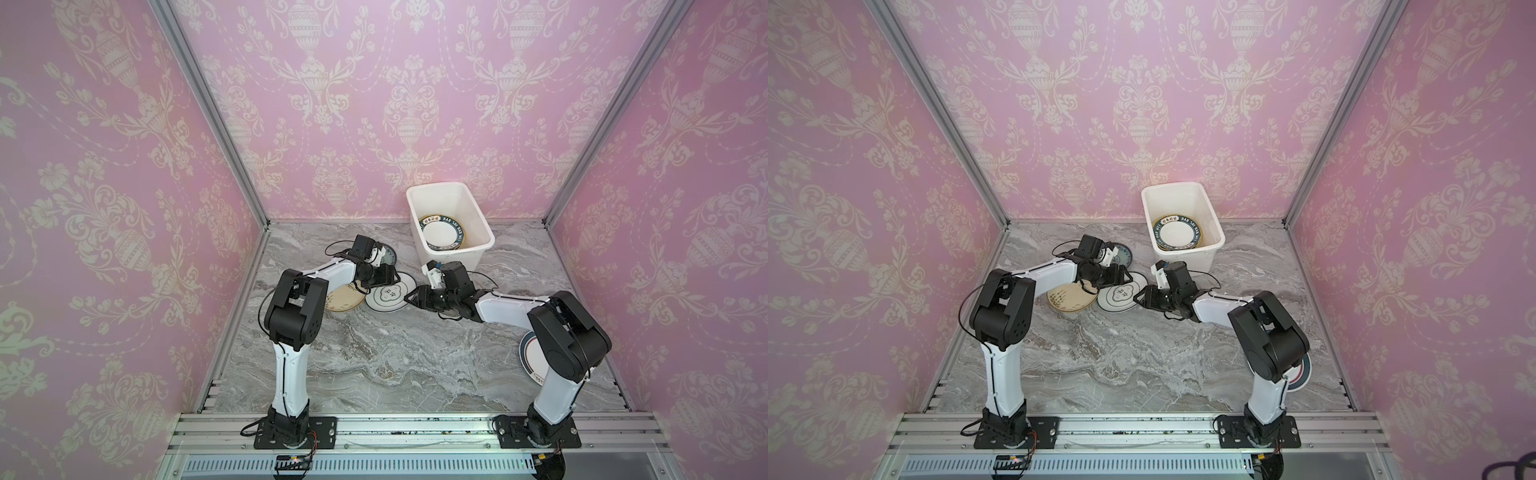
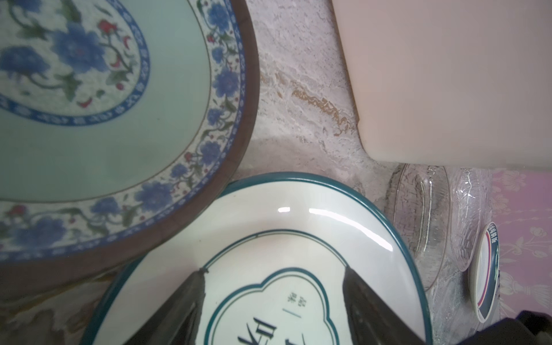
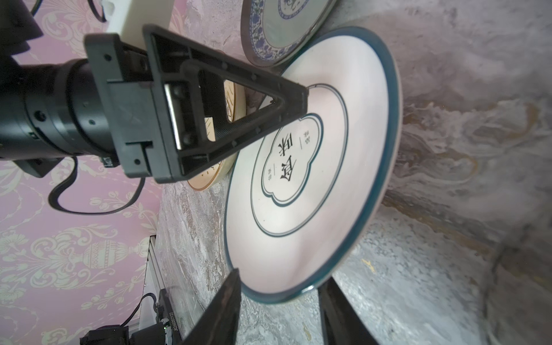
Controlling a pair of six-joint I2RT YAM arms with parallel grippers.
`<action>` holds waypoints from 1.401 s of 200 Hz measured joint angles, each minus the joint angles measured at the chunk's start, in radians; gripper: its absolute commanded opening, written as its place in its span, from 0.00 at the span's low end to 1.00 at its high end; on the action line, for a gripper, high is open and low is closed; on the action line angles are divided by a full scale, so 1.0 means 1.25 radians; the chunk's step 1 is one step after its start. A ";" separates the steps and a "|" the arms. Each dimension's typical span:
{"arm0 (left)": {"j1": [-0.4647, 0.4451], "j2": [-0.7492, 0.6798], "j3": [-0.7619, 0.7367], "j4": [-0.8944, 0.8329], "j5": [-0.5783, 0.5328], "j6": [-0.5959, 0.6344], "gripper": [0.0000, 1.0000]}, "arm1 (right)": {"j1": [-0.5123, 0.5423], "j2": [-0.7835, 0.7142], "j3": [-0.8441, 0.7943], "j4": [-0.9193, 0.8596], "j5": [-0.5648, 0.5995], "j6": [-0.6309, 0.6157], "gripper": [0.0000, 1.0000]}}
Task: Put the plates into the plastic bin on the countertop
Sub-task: 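Tilt the white plate up with the right gripper while the left gripper holds, then stand the white green-rimmed plate upright between both grippers, gripping opposite rims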
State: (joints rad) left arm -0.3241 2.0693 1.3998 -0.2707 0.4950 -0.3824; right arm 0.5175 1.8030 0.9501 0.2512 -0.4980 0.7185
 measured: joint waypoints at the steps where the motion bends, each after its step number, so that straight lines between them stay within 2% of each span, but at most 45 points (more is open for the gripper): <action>1: 0.000 0.000 0.000 0.000 0.000 0.000 0.75 | 0.000 0.001 0.000 -0.001 0.001 0.002 0.34; 63: 0.002 -0.005 -0.001 0.002 0.000 0.000 0.75 | -0.001 0.012 0.010 -0.033 0.022 0.023 0.11; 109: 0.005 -0.009 -0.002 0.004 0.001 -0.001 0.75 | -0.004 0.012 0.013 -0.042 0.034 0.034 0.02; 173: 0.004 -0.036 -0.011 -0.006 0.004 0.000 0.77 | -0.012 0.008 0.013 -0.072 0.035 0.027 0.00; 280: -0.001 -0.153 -0.065 -0.035 0.019 0.043 0.78 | -0.026 -0.056 -0.038 -0.140 -0.018 -0.067 0.00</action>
State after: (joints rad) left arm -0.3248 1.8786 1.3182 -0.3149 0.5190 -0.3290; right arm 0.4854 1.7332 0.9028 0.0757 -0.5209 0.6342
